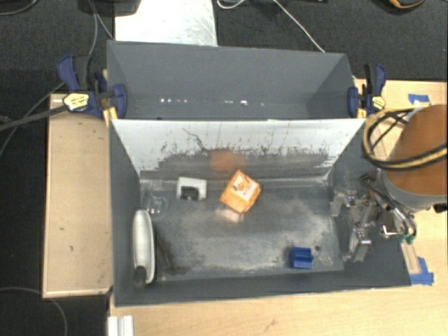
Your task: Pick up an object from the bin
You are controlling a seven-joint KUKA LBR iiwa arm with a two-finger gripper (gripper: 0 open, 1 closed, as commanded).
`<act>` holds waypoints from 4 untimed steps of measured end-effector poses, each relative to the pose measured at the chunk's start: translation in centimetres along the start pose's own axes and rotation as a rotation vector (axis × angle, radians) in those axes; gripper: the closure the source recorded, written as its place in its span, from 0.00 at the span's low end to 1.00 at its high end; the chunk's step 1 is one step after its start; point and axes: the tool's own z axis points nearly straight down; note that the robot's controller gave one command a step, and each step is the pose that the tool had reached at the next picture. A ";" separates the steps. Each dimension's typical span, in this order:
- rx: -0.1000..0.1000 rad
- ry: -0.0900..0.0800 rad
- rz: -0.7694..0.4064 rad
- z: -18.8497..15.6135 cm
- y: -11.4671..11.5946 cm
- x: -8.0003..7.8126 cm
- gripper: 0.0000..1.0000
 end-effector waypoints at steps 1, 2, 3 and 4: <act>0.002 -0.009 -0.006 -0.4 0.0 -0.2 0.00; 0.002 -0.013 -0.515 10.6 5.4 0.0 0.00; 0.004 -0.012 -0.274 4.1 5.5 -0.1 0.00; 0.004 -0.012 -0.880 7.3 6.9 -0.4 0.00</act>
Offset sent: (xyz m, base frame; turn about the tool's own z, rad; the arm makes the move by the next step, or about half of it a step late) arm -0.0034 0.0539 -0.1083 -0.5236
